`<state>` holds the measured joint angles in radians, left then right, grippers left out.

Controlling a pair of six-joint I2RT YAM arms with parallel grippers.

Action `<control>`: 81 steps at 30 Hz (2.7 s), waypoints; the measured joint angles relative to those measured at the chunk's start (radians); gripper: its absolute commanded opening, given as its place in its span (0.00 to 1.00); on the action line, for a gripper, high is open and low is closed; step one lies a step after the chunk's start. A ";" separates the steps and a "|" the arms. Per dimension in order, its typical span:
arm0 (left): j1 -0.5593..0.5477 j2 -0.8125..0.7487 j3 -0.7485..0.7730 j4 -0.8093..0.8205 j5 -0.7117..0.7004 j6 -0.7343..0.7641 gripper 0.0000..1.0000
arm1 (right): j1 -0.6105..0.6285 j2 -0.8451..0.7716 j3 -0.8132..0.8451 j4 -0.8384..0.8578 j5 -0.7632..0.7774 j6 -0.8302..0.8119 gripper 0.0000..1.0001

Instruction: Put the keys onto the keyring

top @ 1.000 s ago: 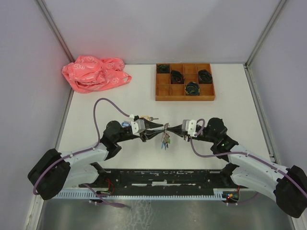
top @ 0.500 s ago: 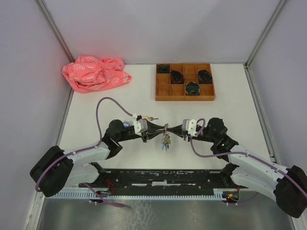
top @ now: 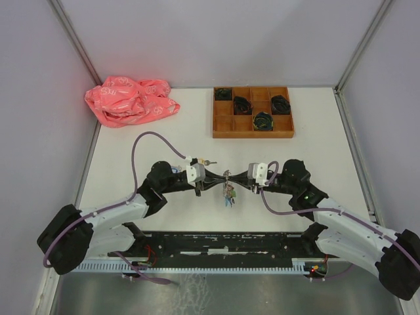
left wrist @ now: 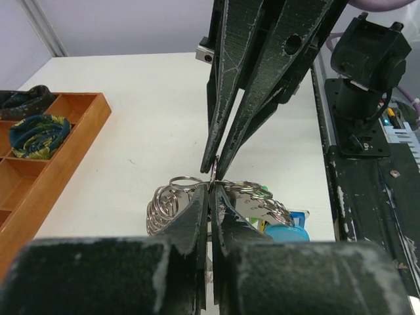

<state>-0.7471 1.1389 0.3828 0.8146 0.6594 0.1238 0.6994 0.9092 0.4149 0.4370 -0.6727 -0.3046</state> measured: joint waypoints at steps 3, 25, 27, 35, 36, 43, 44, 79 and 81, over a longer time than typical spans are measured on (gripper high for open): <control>-0.011 -0.055 0.037 -0.140 -0.021 0.024 0.03 | 0.001 -0.031 0.045 -0.119 0.001 -0.048 0.27; -0.041 -0.043 0.531 -1.204 -0.208 0.233 0.03 | -0.001 0.083 0.320 -0.607 -0.041 -0.356 0.38; -0.045 -0.034 0.542 -1.231 -0.204 0.237 0.03 | -0.001 0.108 0.320 -0.562 -0.067 -0.355 0.37; -0.047 0.000 0.561 -1.264 -0.176 0.238 0.03 | -0.001 0.208 0.318 -0.408 -0.148 -0.335 0.35; -0.048 0.002 0.561 -1.265 -0.175 0.238 0.03 | -0.001 0.216 0.316 -0.395 -0.154 -0.332 0.35; -0.054 0.011 0.563 -1.278 -0.158 0.249 0.03 | -0.001 0.249 0.314 -0.359 -0.193 -0.337 0.34; -0.054 0.011 0.565 -1.278 -0.157 0.251 0.03 | -0.001 0.252 0.314 -0.364 -0.200 -0.343 0.35; -0.058 0.046 0.585 -1.299 -0.107 0.270 0.03 | -0.004 0.300 0.314 -0.433 -0.264 -0.392 0.07; -0.058 0.047 0.585 -1.300 -0.107 0.270 0.03 | -0.006 0.302 0.314 -0.428 -0.269 -0.383 0.01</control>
<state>-0.8051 1.1854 0.9680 -0.4850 0.5522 0.3935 0.6933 1.2110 0.7292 0.0090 -0.9413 -0.6880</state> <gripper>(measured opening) 0.043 0.080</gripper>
